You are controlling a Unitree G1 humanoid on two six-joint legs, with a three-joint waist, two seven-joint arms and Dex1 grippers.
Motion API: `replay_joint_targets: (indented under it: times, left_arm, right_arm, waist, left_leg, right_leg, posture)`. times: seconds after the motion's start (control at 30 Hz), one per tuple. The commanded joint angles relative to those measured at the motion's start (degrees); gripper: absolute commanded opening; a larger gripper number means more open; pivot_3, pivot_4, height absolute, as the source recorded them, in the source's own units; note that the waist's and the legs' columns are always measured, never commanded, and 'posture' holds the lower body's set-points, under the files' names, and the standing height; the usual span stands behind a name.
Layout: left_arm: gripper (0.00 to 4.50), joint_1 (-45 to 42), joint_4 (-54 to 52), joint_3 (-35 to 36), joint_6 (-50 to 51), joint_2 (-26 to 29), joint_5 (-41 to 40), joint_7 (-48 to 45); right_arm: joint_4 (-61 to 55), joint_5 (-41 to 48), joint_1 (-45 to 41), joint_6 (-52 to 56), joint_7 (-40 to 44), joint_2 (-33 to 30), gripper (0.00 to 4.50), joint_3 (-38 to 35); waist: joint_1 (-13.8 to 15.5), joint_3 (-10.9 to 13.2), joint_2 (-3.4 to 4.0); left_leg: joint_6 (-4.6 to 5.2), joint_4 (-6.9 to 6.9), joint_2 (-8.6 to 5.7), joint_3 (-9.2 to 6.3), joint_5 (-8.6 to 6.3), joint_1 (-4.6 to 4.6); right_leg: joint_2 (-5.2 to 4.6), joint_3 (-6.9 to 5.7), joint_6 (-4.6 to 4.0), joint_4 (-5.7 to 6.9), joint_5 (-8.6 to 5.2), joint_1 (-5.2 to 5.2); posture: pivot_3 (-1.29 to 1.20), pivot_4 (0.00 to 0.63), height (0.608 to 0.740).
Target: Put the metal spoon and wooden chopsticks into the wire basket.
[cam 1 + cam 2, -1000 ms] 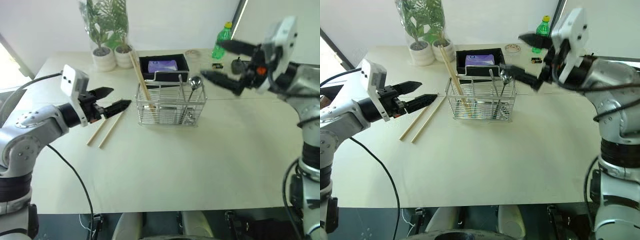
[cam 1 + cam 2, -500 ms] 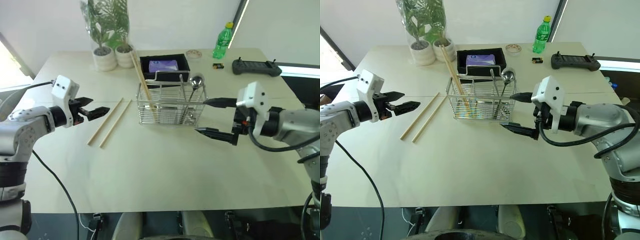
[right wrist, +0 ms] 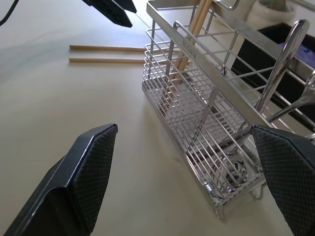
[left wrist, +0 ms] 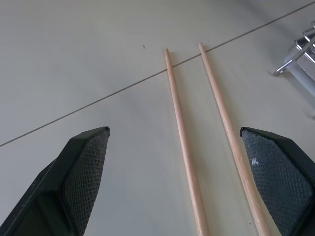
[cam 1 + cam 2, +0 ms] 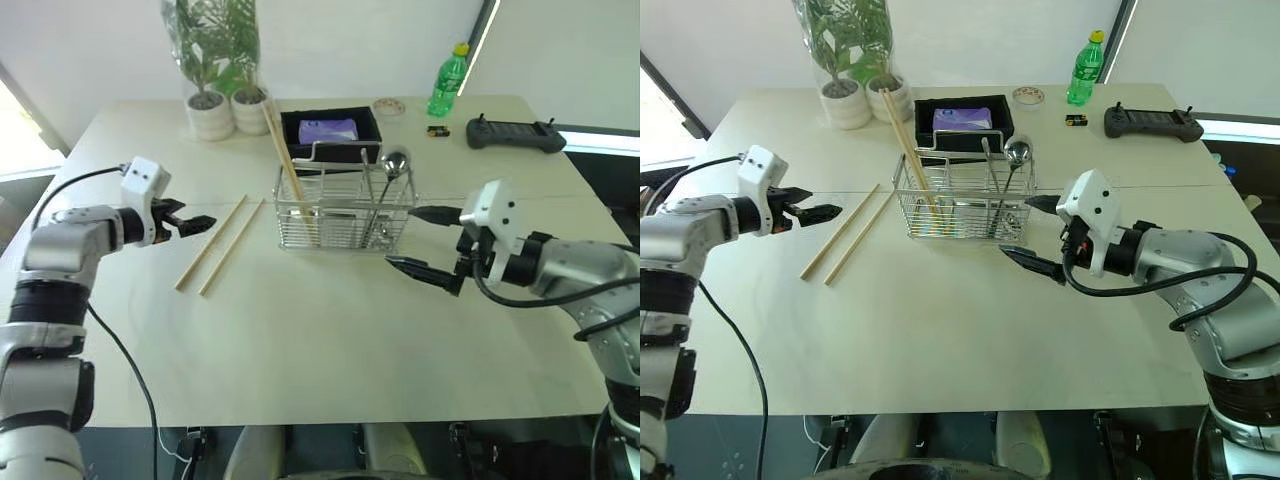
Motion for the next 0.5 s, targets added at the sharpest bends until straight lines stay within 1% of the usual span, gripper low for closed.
replay_joint_targets:
  times: [0.03, 0.27, 0.5]
  left_arm:
    - [4.5, -2.3, 2.37, -0.89, -2.89, -1.15, 2.82, -1.57]
    - [4.5, -4.1, 10.54, -3.02, -8.51, -4.7, 8.69, -2.48]
    - [4.5, -6.92, 17.08, -2.82, -12.06, -6.94, 12.03, -2.09]
  right_arm:
    - [-2.68, -0.36, 0.37, -1.34, 0.15, -0.74, 4.44, -0.97]
    - [-4.19, -0.09, 2.47, -0.93, 0.08, -1.71, 4.44, -2.54]
    - [-5.23, 0.16, 3.67, -0.65, -1.07, -1.44, 4.44, -3.21]
  waist:
    - [-0.04, 0.0, 0.0]
    - [-0.03, -0.03, -0.05]
    - [0.04, -0.05, -0.09]
  left_leg:
    - [0.0, 0.01, 0.0, 0.0, 0.0, -0.01]
    - [0.0, 0.05, 0.0, -0.01, 0.0, -0.01]
    - [0.0, 0.15, -0.01, -0.05, 0.0, -0.03]
  right_leg:
    - [0.0, 0.0, 0.01, 0.01, 0.0, -0.01]
    - [0.01, -0.02, 0.03, 0.04, 0.02, -0.01]
    - [0.01, -0.05, 0.15, 0.06, 0.09, 0.02]
  posture:
    - [0.0, 0.15, 0.716]
    - [0.0, 0.15, 0.716]
    - [0.0, 0.15, 0.716]
